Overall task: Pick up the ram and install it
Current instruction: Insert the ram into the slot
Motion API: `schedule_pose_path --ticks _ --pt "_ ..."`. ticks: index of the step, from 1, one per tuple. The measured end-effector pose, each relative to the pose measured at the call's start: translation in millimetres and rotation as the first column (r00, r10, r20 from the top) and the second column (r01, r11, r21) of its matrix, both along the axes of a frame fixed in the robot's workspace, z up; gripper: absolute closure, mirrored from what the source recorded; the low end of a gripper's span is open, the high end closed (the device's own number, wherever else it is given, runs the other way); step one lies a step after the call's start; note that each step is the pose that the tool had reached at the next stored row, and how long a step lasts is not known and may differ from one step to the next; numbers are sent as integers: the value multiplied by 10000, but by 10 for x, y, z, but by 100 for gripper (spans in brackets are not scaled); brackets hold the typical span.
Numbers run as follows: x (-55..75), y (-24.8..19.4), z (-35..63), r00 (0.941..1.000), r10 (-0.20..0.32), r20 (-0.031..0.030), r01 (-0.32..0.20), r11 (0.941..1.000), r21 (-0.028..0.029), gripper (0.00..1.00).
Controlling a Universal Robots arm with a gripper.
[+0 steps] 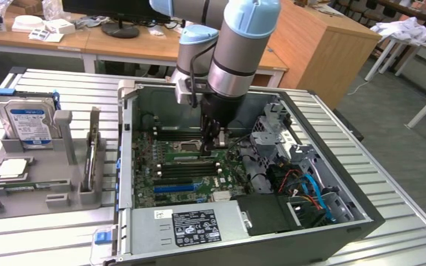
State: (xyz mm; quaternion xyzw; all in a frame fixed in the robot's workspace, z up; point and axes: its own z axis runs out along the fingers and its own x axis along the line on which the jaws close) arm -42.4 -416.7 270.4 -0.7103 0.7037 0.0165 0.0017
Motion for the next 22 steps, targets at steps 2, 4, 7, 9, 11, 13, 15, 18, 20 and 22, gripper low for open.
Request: schedule_pose_path --ticks 2,4,7,9,11,13,15,18,20,22 --pt "0 0 -19 10000 1 0 -1 10000 -1 88" --pt "0 0 -39 10000 0 2 0 10000 1 88" --pt "0 0 -56 10000 1 0 -1 10000 -2 88" --pt "0 0 -56 10000 0 0 0 10000 -3 88" --pt "0 0 -57 10000 0 1 0 10000 -1 88" --pt "10 0 -58 10000 0 1 0 10000 0 88" --pt "17 0 -58 10000 0 1 0 10000 0 88" --pt "17 0 -58 10000 -1 1 1 10000 0 88" --pt "18 1 -68 10000 -1 2 1 10000 2 88" --pt "18 0 -81 10000 0 1 0 10000 0 88"
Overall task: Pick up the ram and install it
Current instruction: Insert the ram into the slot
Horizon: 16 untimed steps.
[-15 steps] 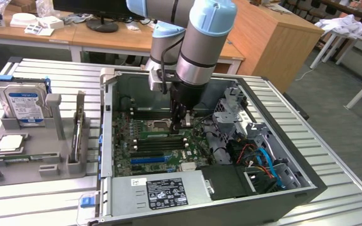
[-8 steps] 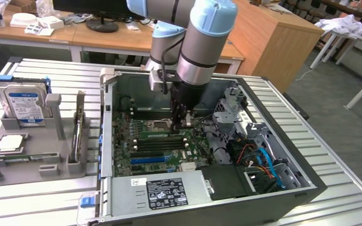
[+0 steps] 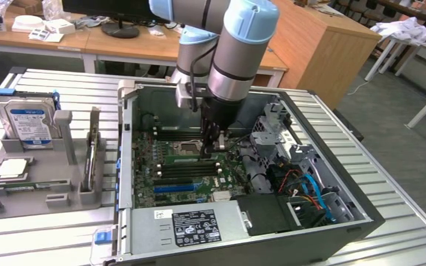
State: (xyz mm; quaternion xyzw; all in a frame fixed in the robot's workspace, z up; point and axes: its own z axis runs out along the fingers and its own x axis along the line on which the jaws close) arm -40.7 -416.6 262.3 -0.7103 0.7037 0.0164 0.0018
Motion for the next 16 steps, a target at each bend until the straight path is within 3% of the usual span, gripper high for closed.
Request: schedule_pose_path --ticks 8,16 --pt "0 0 -66 10000 0 0 0 10000 0 88" --pt "0 -11 -67 10000 0 0 0 10000 -1 88"
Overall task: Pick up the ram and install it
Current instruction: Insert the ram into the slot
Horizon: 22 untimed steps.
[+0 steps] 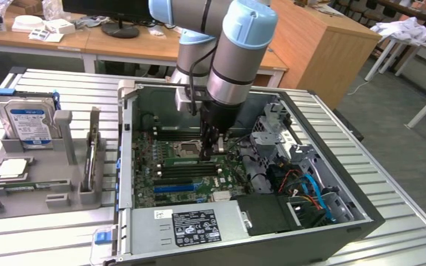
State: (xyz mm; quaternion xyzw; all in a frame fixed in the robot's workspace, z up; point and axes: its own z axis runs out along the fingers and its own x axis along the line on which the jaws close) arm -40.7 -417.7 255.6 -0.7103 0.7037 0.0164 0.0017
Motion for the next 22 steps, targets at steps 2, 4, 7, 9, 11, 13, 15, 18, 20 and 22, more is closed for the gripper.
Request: schedule_pose_path --ticks 2,4,7,9,11,13,15,18,20,22 --pt "0 -7 0 10000 0 1 0 10000 1 88" --pt "0 -8 0 10000 -1 1 1 10000 1 88" --pt "0 -8 -9 10000 0 1 0 10000 1 88" --pt "0 -8 -26 10000 0 0 0 10000 0 88" --pt "0 -8 -45 10000 0 1 0 10000 1 88" --pt "0 -8 -62 10000 0 0 0 10000 1 88" --pt "0 -8 -78 10000 0 0 0 10000 0 88" --pt "0 -9 -93 10000 0 0 0 10000 0 88" --pt "0 -8 -104 10000 0 1 0 10000 0 88" --pt "0 -8 -118 10000 0 1 0 10000 1 88"
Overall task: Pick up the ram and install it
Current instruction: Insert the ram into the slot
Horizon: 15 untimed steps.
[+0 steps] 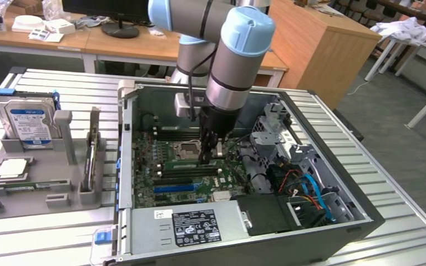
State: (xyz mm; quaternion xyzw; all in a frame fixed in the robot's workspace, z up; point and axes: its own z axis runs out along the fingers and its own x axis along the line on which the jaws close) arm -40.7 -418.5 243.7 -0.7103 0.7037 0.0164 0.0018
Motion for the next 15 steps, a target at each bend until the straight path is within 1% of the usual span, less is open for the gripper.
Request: schedule_pose_path --ticks 6,15 --pt "0 0 -36 10000 0 -1 0 10000 -1 88" --pt "-1 0 -42 10000 0 -1 0 10000 -1 88"
